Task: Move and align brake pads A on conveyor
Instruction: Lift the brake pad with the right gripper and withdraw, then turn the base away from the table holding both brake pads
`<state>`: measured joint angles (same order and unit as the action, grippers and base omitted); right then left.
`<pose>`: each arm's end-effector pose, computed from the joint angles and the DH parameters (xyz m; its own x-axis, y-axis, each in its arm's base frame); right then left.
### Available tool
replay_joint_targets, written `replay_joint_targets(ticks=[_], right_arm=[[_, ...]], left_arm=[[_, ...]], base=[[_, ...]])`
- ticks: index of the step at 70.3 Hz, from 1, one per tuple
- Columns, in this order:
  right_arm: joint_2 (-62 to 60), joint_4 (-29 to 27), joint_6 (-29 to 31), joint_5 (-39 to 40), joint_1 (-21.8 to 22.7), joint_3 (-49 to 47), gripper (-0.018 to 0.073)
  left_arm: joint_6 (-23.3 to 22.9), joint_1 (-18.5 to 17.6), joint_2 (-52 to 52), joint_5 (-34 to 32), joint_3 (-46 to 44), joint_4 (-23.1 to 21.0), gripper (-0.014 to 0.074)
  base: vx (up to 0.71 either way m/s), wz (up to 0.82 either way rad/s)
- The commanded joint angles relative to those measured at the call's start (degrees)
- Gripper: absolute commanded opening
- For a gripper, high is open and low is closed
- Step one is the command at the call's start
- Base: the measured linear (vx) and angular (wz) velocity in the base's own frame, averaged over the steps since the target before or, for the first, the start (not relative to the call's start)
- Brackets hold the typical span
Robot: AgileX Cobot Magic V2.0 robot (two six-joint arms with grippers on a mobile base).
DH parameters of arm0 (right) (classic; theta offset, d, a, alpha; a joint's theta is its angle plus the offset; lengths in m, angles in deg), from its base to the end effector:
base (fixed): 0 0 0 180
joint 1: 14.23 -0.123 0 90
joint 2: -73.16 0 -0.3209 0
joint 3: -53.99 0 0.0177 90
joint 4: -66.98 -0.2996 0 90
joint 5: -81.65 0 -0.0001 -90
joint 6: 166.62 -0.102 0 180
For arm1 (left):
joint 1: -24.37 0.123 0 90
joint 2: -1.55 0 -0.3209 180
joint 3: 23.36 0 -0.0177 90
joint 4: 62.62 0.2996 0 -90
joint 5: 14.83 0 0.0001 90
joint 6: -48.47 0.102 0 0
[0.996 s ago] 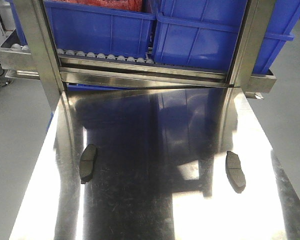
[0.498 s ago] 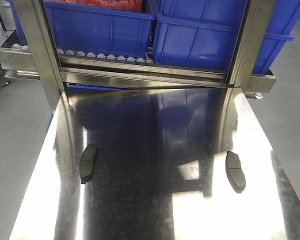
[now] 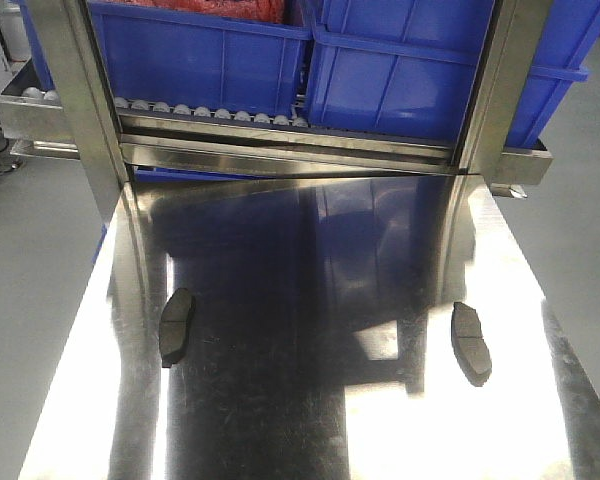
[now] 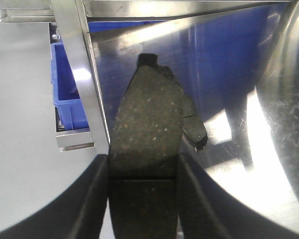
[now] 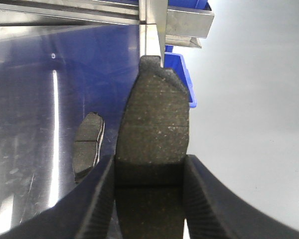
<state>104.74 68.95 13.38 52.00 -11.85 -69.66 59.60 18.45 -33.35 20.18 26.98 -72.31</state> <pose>0.1156 -0.0065 0.2723 -0.4638 -0.0106 -0.8859 0.0427 0.9985 -0.0344 0.1202 -0.0224 0.2985 -0.4843 0.1055 -0.8685 0.2130 0.9770 -0.0001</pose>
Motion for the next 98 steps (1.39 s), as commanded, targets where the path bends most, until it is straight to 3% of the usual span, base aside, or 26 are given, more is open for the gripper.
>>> replay_joint_targets(ticks=[1, 62, 98], right_arm=[[0.14, 0.29, 0.79, 5.11, -0.14, -1.67, -0.0004], [0.14, 0.29, 0.79, 5.11, -0.14, -1.67, -0.0004], [0.14, 0.29, 0.79, 4.91, -0.14, -1.67, -0.0004]], left_arm=[[-0.17, -0.52, -0.01, -5.15, -1.71, -1.09, 0.0146], [-0.17, -0.52, -0.25, -5.36, -1.71, -1.09, 0.0146], [-0.17, -0.52, -0.31, -5.53, -1.71, -1.09, 0.0146]], base=[[0.0, 0.0], [-0.01, 0.02], [-0.16, 0.49]])
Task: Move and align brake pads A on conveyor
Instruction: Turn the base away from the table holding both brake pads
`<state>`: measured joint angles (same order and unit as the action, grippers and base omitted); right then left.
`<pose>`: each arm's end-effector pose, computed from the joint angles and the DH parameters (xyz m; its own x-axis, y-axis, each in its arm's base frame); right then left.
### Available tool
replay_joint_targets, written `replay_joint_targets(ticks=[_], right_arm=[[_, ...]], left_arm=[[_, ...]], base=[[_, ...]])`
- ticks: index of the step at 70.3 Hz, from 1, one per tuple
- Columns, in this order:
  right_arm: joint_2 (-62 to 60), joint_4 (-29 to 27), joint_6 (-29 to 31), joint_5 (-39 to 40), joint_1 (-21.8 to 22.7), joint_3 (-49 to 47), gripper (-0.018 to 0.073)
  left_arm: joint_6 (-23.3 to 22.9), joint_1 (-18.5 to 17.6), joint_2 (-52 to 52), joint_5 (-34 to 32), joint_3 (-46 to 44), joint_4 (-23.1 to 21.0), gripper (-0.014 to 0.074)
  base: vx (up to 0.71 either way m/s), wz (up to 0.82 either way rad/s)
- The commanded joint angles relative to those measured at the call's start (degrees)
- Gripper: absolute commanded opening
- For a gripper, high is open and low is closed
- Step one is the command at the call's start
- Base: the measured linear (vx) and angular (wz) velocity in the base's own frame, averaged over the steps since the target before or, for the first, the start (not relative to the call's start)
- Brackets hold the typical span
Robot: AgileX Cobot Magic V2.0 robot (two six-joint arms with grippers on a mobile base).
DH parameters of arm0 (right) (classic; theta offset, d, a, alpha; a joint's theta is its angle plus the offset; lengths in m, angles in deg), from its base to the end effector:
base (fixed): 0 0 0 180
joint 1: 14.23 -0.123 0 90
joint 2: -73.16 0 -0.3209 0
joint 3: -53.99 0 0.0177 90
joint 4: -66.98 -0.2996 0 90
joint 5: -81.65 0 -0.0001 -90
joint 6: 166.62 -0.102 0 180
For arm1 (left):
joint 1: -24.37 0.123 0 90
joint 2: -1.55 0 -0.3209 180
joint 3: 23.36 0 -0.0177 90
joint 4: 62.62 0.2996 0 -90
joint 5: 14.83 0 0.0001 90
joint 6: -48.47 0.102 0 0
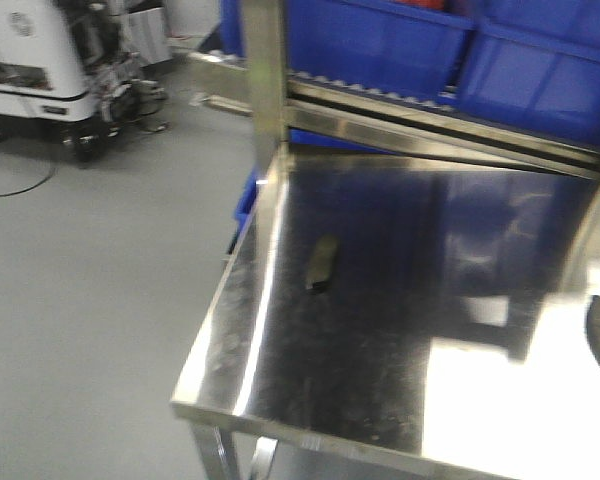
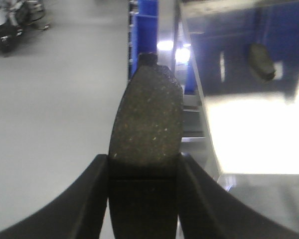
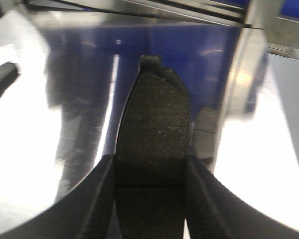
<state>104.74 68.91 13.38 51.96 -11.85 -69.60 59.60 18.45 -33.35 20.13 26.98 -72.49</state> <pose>0.1155 -0.0065 0.2718 -0.4654 -0.0099 -0.8851 0.0427 0.9985 -0.0337 0.1203 -0.0226 0.2986 -0.4838 0.1028 -0.8691 0.2132 0.9770 -0.0031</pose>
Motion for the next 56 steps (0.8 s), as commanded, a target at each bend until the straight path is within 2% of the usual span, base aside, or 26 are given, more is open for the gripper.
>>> replay_joint_targets(ticks=[1, 56], right_arm=[[0.14, 0.33, 0.79, 4.96, -0.14, -1.73, -0.0004], [0.14, 0.33, 0.79, 4.95, -0.14, -1.73, -0.0004]], left_arm=[[-0.17, -0.52, -0.31, -5.48, -1.71, -0.91, 0.0146], [-0.17, -0.52, -0.24, -5.31, -1.71, -0.91, 0.0146]], base=[[-0.15, 0.59], [-0.1, 0.64]])
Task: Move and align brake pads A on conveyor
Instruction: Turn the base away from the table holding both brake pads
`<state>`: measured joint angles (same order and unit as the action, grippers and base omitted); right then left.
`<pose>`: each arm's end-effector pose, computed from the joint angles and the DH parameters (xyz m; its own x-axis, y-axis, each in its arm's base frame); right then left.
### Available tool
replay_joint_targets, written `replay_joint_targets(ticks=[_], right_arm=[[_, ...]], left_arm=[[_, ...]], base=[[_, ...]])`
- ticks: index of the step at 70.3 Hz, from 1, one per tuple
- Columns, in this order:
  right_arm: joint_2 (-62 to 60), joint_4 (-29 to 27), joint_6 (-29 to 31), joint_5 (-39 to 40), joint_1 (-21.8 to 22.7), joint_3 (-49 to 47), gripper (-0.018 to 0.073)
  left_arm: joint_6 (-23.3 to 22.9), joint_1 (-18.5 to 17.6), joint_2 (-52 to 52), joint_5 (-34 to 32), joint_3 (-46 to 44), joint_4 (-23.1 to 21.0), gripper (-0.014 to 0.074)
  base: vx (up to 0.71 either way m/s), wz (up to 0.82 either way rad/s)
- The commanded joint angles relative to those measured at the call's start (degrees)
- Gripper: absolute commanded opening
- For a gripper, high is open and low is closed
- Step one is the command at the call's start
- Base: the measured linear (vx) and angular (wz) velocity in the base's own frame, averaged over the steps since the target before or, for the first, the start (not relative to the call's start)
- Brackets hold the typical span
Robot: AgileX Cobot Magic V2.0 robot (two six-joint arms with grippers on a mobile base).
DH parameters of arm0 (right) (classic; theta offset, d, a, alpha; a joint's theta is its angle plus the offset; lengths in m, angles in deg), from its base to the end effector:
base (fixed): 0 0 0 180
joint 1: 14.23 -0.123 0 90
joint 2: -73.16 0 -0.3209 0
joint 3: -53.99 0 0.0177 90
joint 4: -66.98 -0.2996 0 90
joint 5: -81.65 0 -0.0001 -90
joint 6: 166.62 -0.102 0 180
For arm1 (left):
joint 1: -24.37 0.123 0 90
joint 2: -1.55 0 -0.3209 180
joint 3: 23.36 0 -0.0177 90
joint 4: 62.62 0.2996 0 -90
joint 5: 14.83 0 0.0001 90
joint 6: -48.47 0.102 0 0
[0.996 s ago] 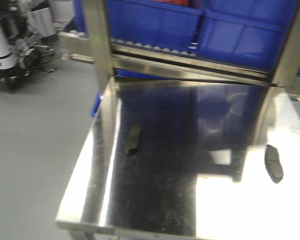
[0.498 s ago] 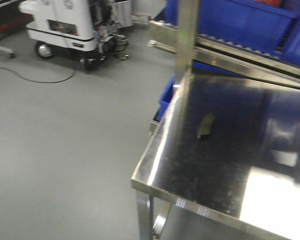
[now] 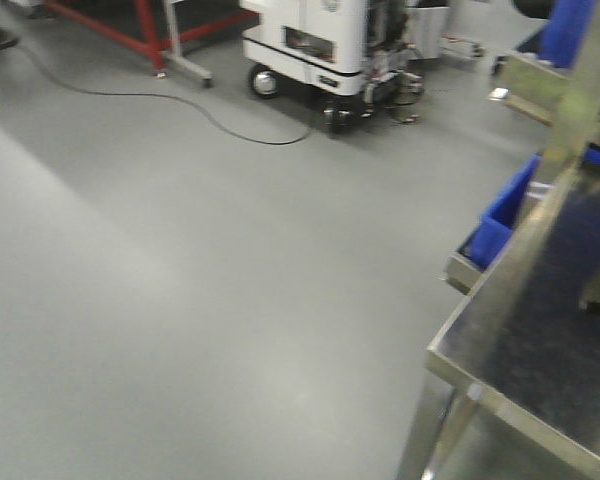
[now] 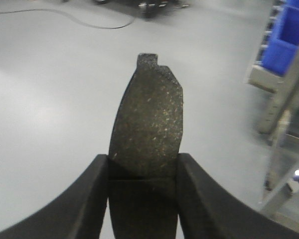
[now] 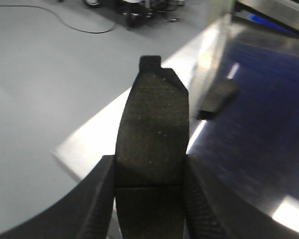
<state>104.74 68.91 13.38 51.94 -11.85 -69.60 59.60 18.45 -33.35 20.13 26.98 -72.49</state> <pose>0.1155 -0.0065 0.2718 -0.4657 -0.0099 -0.8849 0.0427 0.9985 -0.0337 0.1203 -0.0226 0.2986 -0.4838 0.1028 -0.8691 0.2132 0.9770 -0.0031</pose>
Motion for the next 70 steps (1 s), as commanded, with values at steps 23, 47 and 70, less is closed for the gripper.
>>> replay_joint_targets(ticks=[23, 47, 70], right_arm=[[0.14, 0.33, 0.79, 4.97, -0.14, -1.73, -0.0004], [0.14, 0.33, 0.79, 4.97, -0.14, -1.73, -0.0004], [0.14, 0.33, 0.79, 4.83, -0.14, -1.73, -0.0004]], left_arm=[[-0.17, -0.52, -0.24, -5.31, -1.71, -0.91, 0.0146], [-0.17, -0.52, -0.24, -5.31, -1.71, -0.91, 0.0146], [-0.17, -0.52, -0.24, -5.31, -1.71, -0.91, 0.0146]], base=[[0.0, 0.52], [0.09, 0.45], [0.13, 0.5]])
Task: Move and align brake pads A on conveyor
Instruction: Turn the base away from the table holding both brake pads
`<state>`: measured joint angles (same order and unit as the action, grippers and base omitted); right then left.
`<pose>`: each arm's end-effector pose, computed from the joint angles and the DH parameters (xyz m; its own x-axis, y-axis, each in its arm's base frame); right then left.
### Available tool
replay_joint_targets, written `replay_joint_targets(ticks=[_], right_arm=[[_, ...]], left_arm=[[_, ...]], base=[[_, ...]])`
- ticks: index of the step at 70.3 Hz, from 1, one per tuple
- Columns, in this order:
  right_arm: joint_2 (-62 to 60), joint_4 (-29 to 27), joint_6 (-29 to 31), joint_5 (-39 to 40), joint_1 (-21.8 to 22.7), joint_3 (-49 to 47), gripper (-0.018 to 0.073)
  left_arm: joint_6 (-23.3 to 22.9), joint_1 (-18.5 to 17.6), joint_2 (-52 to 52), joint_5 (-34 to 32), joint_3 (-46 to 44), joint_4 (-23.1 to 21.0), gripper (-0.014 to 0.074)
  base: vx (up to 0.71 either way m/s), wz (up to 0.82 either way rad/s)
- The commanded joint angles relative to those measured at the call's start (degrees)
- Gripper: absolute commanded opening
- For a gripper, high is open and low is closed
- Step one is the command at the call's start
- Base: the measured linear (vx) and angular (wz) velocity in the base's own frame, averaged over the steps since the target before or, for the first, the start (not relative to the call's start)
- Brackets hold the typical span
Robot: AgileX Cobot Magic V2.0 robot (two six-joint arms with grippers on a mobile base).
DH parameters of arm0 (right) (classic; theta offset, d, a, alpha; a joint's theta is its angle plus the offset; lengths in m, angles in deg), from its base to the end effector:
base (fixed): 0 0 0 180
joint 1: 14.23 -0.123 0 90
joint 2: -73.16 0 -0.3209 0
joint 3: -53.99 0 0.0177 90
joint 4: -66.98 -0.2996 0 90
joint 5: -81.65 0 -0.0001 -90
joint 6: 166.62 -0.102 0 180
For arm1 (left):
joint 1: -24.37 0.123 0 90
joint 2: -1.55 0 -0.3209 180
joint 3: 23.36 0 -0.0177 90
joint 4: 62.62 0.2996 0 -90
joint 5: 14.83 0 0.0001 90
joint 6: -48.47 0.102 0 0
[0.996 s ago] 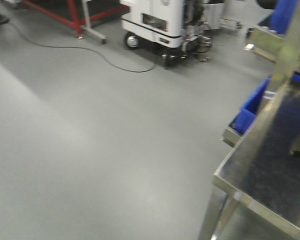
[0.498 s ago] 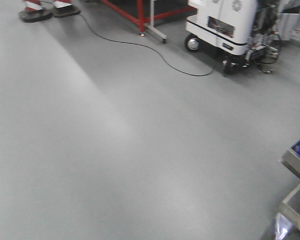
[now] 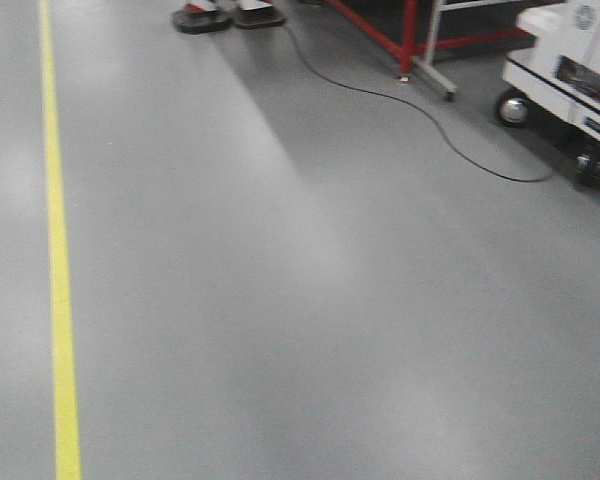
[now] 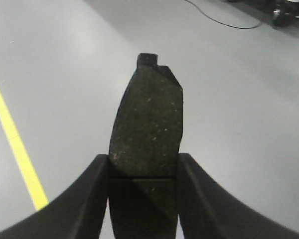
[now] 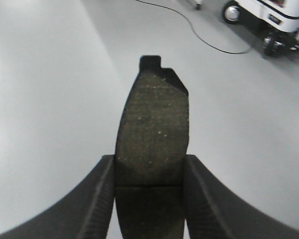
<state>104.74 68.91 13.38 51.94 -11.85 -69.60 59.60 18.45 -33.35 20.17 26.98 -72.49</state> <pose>0.1155 -0.0065 0.2718 -0.4657 -0.0099 -0.8849 0.0427 0.9985 -0.0337 0.1202 -0.0226 0.2985 -0.4844 0.1029 -0.8688 0.2133 0.9770 -0.0032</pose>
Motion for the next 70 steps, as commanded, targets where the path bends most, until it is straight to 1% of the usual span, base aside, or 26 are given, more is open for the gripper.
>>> replay_joint_targets(ticks=[1, 41, 55, 70], right_arm=[[0.14, 0.33, 0.79, 4.83, -0.14, -1.73, -0.0004], [0.14, 0.33, 0.79, 4.92, -0.14, -1.73, -0.0004], [0.14, 0.33, 0.79, 4.92, -0.14, -1.73, -0.0004], [0.14, 0.38, 0.79, 4.92, -0.14, -1.73, -0.0004]], left_arm=[[-0.17, -0.52, -0.24, -5.36, -1.71, -0.91, 0.0146], [-0.17, -0.52, -0.24, -5.3, -1.71, -0.91, 0.0146], [-0.17, -0.52, -0.24, -5.3, -1.71, -0.91, 0.0146], [-0.17, -0.52, -0.24, -5.3, -1.71, -0.91, 0.0146]], base=[[0.15, 0.56], [0.19, 0.56], [0.25, 0.32], [0.32, 0.14]])
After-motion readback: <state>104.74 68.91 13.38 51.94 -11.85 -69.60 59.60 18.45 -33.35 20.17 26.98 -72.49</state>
